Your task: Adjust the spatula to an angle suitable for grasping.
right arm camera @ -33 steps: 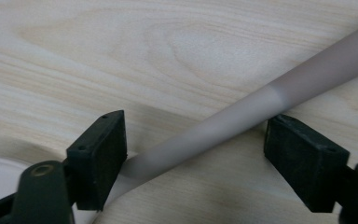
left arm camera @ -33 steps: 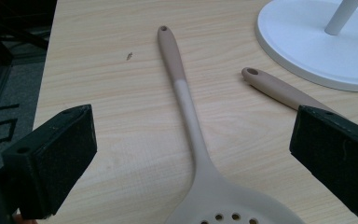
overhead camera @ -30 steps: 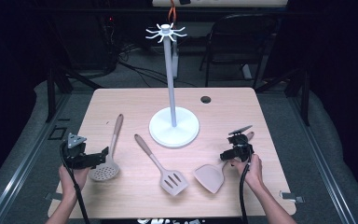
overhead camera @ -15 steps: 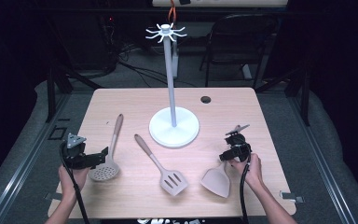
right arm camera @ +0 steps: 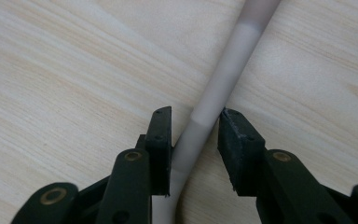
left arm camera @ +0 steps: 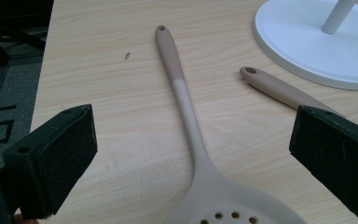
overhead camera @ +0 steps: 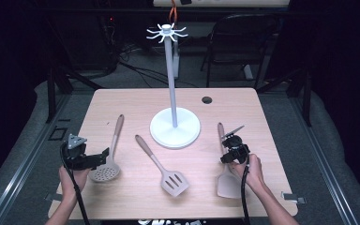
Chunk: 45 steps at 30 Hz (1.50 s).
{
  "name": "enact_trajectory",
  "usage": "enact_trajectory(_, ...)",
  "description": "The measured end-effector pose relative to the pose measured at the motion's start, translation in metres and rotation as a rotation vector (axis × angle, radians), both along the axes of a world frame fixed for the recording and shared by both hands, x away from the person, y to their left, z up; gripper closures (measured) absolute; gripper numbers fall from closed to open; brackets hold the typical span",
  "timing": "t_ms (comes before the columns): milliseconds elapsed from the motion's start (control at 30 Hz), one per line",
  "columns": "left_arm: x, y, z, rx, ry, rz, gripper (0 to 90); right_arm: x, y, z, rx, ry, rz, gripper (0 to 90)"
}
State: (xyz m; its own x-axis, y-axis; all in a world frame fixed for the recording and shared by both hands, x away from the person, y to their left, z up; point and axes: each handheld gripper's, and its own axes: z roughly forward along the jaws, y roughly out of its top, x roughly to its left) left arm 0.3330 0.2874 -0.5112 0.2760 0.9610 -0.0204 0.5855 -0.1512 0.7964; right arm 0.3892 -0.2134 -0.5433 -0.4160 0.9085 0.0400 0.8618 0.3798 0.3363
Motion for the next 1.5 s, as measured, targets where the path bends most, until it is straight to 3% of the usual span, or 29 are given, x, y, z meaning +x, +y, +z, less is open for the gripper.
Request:
enact_trajectory(133, 0.000, 0.000, 0.000, 0.001, 0.001, -0.002, 0.7, -0.002, 0.002, -0.001, -0.026, -0.021, -0.003, 68.5)
enact_trajectory(167, 0.000, 0.000, 0.000, 0.001, 0.002, -0.003, 0.7, -0.001, 0.001, 0.002, -0.048, 0.002, 0.025, 69.2)
enact_trajectory(200, 0.000, 0.000, 0.000, 0.001, 0.003, -0.004, 0.7, -0.001, 0.001, 0.002, -0.040, 0.011, 0.034, 69.9)
enact_trajectory(333, 0.000, 0.000, -0.001, 0.002, 0.005, -0.005, 0.7, -0.003, 0.002, 0.003, -0.062, 0.022, 0.046, 72.3)
enact_trajectory(467, 0.000, -0.001, 0.000, 0.003, 0.003, -0.005, 0.9, -0.004, -0.001, 0.001, -0.018, 0.030, 0.017, 72.2)
enact_trajectory(500, 0.000, -0.001, -0.001, 0.004, 0.004, -0.009, 0.9, -0.001, -0.004, 0.000, 0.015, 0.060, 0.025, 71.3)
enact_trajectory(700, 0.001, -0.003, -0.002, 0.010, 0.015, -0.015, 1.0, 0.002, -0.007, -0.003, 0.046, 0.076, 0.014, 71.5)
enact_trajectory(933, 0.001, -0.006, -0.002, 0.016, 0.009, -0.018, 1.2, 0.001, -0.006, -0.005, 0.070, 0.054, -0.021, 74.4)
enact_trajectory(1000, 0.001, -0.006, -0.002, 0.010, 0.005, -0.016, 1.3, 0.003, -0.011, -0.004, 0.098, 0.083, -0.018, 75.1)
enact_trajectory(1200, 0.001, -0.003, -0.002, 0.009, 0.009, -0.017, 1.4, 0.004, -0.016, -0.004, 0.142, 0.098, -0.033, 78.6)
enact_trajectory(1300, 0.001, -0.004, -0.001, 0.011, 0.009, -0.019, 1.5, 0.002, -0.014, -0.003, 0.120, 0.082, -0.021, 78.6)
enact_trajectory(1433, 0.001, -0.004, -0.001, 0.008, 0.008, -0.019, 1.5, 0.000, -0.015, 0.000, 0.127, 0.069, -0.030, 78.7)
enact_trajectory(1500, 0.001, -0.004, -0.001, 0.007, 0.009, -0.020, 1.5, -0.003, -0.018, 0.007, 0.140, 0.024, -0.014, 78.6)
